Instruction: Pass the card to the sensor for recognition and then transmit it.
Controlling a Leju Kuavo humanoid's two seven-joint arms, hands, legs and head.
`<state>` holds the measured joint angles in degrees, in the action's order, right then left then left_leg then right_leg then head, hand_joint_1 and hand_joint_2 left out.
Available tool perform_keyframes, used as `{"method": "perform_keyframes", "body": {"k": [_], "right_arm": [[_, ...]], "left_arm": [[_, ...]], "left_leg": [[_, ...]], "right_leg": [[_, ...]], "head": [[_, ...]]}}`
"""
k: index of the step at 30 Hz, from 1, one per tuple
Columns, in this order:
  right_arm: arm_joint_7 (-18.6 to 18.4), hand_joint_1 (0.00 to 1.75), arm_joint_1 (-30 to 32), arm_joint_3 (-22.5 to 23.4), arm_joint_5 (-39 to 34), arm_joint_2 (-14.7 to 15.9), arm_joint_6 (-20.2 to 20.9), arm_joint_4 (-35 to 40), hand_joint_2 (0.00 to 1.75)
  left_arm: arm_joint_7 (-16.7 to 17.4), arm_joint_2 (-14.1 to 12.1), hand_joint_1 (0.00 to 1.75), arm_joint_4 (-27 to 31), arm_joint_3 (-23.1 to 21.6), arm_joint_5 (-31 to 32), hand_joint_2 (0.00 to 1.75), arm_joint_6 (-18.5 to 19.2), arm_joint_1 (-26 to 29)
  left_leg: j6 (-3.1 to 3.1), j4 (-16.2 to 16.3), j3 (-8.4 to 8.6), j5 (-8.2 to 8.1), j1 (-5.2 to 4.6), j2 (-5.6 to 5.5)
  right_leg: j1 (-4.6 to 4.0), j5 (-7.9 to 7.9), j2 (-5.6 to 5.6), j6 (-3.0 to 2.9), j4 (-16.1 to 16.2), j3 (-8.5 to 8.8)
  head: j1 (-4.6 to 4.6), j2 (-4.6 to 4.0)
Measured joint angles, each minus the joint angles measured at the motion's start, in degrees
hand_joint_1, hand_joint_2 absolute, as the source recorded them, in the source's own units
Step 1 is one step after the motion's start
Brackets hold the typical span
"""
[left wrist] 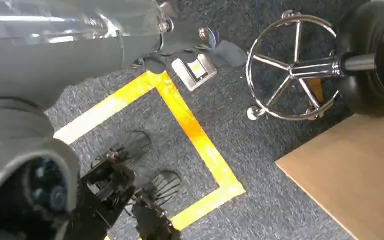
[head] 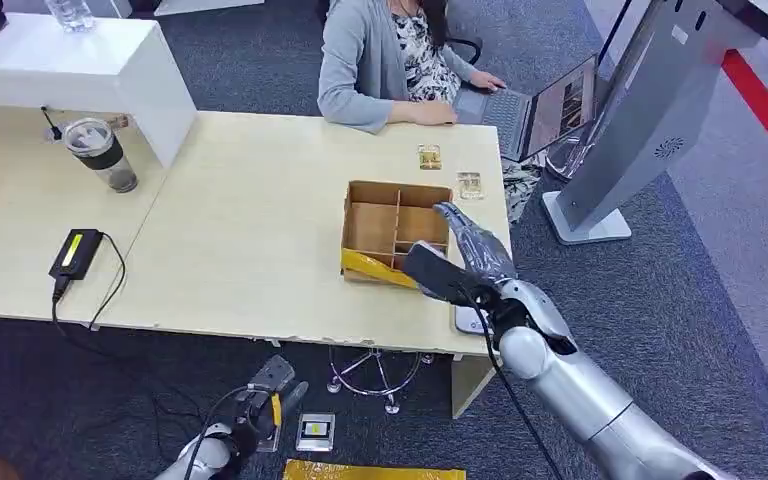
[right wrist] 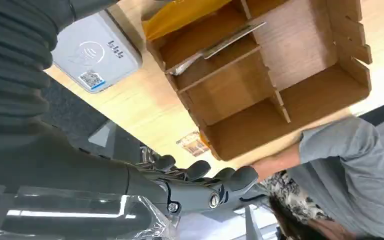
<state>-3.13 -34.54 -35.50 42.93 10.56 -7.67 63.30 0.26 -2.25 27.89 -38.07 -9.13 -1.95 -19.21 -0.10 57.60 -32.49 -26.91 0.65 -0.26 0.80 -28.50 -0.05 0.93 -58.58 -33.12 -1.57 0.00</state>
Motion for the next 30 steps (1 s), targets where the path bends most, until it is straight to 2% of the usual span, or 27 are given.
{"method": "perform_keyframes", "body": {"k": [6, 10, 30], "right_arm": [[0.2, 0.0, -1.45, -1.49, 8.34, -1.88, -6.95, -2.84, 1.75], [0.22, 0.0, -2.43, -2.6, 11.32, -3.28, -8.94, -6.34, 1.75], [1.22, 0.0, -3.28, -4.19, 11.19, -6.86, -9.11, -15.56, 1.75]], "left_arm": [[-0.07, -0.04, 0.0, -0.02, 0.0, 1.53, 0.0, 0.68, -0.41], [-0.07, 0.02, 0.0, -0.09, -0.02, 2.16, 0.0, 0.98, -0.75], [-0.04, 0.0, 0.0, -0.33, -0.02, 3.82, 0.0, 2.99, -1.45]], "left_leg": [[0.0, 0.0, -0.01, 0.0, 0.0, 0.0], [0.0, 0.0, 0.0, 0.0, 0.0, 0.01], [0.0, 0.0, 0.01, 0.0, 0.0, 0.01]], "right_leg": [[0.0, 0.0, 0.0, 0.0, 0.0, -0.01], [0.0, 0.0, 0.01, 0.0, 0.01, -0.01], [0.0, 0.0, 0.02, 0.0, 0.01, -0.02]], "head": [[-0.02, 0.0], [-0.02, 0.0], [-0.02, 0.0]]}}
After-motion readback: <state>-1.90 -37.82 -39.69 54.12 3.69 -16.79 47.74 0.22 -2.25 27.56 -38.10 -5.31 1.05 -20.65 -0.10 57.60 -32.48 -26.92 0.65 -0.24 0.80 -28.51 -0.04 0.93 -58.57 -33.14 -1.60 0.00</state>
